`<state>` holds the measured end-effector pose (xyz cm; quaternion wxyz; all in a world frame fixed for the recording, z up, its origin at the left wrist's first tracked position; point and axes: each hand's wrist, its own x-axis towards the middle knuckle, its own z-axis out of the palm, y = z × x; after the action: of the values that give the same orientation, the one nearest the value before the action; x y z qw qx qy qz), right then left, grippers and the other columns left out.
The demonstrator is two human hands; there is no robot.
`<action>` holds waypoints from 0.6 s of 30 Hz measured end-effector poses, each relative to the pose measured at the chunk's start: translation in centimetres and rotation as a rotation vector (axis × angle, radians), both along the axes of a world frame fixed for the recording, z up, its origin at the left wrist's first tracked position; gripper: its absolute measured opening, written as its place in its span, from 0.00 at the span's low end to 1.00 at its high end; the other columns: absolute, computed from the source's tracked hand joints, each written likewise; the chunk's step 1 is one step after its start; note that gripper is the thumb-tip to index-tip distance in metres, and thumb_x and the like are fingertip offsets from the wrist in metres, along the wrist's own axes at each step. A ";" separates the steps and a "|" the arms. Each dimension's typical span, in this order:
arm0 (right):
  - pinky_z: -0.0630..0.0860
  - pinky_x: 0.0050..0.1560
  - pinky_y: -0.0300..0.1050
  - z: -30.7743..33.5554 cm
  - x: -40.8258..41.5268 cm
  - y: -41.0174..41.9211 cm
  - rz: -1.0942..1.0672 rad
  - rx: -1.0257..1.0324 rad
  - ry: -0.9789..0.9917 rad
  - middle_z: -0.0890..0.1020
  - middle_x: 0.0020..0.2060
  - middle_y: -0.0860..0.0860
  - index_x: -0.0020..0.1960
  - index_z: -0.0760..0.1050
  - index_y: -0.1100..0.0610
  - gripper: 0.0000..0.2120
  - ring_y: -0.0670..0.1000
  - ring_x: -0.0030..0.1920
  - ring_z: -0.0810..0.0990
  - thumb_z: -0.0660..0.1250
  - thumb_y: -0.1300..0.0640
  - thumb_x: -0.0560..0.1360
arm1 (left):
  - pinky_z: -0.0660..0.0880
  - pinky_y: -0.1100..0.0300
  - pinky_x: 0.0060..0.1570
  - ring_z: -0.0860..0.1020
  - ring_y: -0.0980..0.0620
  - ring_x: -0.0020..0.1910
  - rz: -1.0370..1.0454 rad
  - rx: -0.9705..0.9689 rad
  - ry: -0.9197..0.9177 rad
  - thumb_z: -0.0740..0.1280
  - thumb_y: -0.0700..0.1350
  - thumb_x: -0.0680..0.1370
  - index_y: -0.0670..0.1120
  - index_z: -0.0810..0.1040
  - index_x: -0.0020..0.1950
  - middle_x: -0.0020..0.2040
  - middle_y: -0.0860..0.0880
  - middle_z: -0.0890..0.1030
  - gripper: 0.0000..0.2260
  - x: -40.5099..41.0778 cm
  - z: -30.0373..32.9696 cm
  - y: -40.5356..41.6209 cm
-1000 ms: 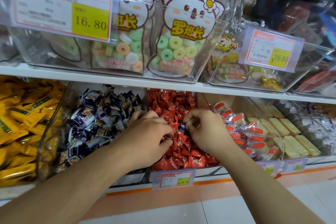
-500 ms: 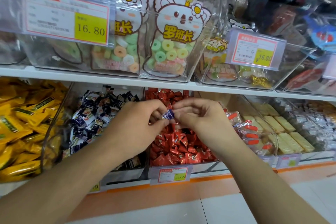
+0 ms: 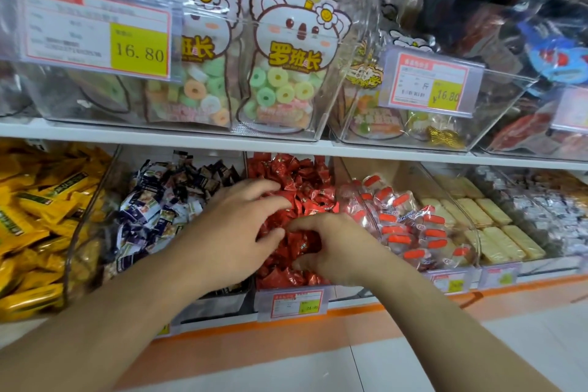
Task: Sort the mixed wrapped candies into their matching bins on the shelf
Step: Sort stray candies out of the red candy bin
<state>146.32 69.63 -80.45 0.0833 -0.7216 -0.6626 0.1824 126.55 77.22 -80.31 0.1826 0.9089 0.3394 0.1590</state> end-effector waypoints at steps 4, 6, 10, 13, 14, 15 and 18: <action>0.75 0.57 0.37 -0.7 0.8 0.6 -0.058 0.069 -0.009 0.84 0.55 0.43 0.62 0.82 0.43 0.20 0.45 0.56 0.81 0.79 0.53 0.72 | 0.49 0.52 0.80 0.50 0.60 0.79 -0.061 0.008 0.110 0.59 0.62 0.83 0.61 0.65 0.79 0.79 0.62 0.59 0.23 0.6 -1.4 0.7; 0.74 0.49 0.30 -0.4 1.5 0.8 -0.075 0.109 0.015 0.84 0.48 0.38 0.59 0.84 0.42 0.17 0.38 0.46 0.80 0.79 0.55 0.72 | 0.50 0.53 0.80 0.50 0.61 0.78 -0.050 0.004 0.112 0.58 0.63 0.82 0.61 0.64 0.79 0.78 0.63 0.60 0.25 0.6 -1.5 1.0; 0.73 0.31 0.28 0.9 2.7 1.4 -0.185 0.189 0.128 0.85 0.44 0.40 0.55 0.85 0.41 0.16 0.39 0.32 0.81 0.79 0.57 0.72 | 0.51 0.55 0.80 0.51 0.59 0.79 -0.015 -0.030 0.115 0.60 0.63 0.82 0.57 0.54 0.82 0.79 0.58 0.57 0.31 0.4 -1.1 0.8; 0.74 0.33 0.32 2.1 2.8 3.0 -0.298 0.293 0.216 0.87 0.45 0.43 0.57 0.84 0.42 0.14 0.40 0.33 0.81 0.79 0.51 0.72 | 0.56 0.54 0.79 0.53 0.54 0.80 0.018 -0.064 0.103 0.62 0.63 0.81 0.57 0.51 0.82 0.79 0.55 0.56 0.33 0.4 -1.0 0.6; 0.76 0.38 0.36 2.5 2.6 3.7 -0.358 0.297 0.229 0.86 0.45 0.44 0.56 0.84 0.44 0.13 0.42 0.37 0.82 0.78 0.47 0.72 | 0.57 0.54 0.79 0.54 0.53 0.79 0.020 -0.058 0.106 0.62 0.63 0.81 0.57 0.51 0.81 0.79 0.54 0.57 0.33 0.5 -1.0 0.5; 0.78 0.43 0.39 2.8 2.3 4.3 -0.428 0.288 0.254 0.85 0.43 0.43 0.52 0.83 0.46 0.13 0.44 0.40 0.82 0.78 0.43 0.72 | 0.56 0.55 0.78 0.54 0.54 0.79 0.018 -0.044 0.110 0.62 0.63 0.81 0.56 0.52 0.81 0.78 0.54 0.57 0.32 0.5 -1.0 0.5; 0.79 0.59 0.45 3.1 1.0 5.7 -0.497 0.329 0.487 0.85 0.48 0.41 0.53 0.82 0.49 0.23 0.43 0.50 0.83 0.79 0.36 0.66 | 0.55 0.57 0.78 0.53 0.59 0.75 -0.004 0.013 0.104 0.61 0.61 0.82 0.53 0.59 0.79 0.75 0.54 0.62 0.29 0.6 -0.9 0.5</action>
<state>147.34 75.34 -77.39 0.3947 -0.7729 -0.4485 0.2140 127.13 77.72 -81.17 0.1592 0.9177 0.3458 0.1135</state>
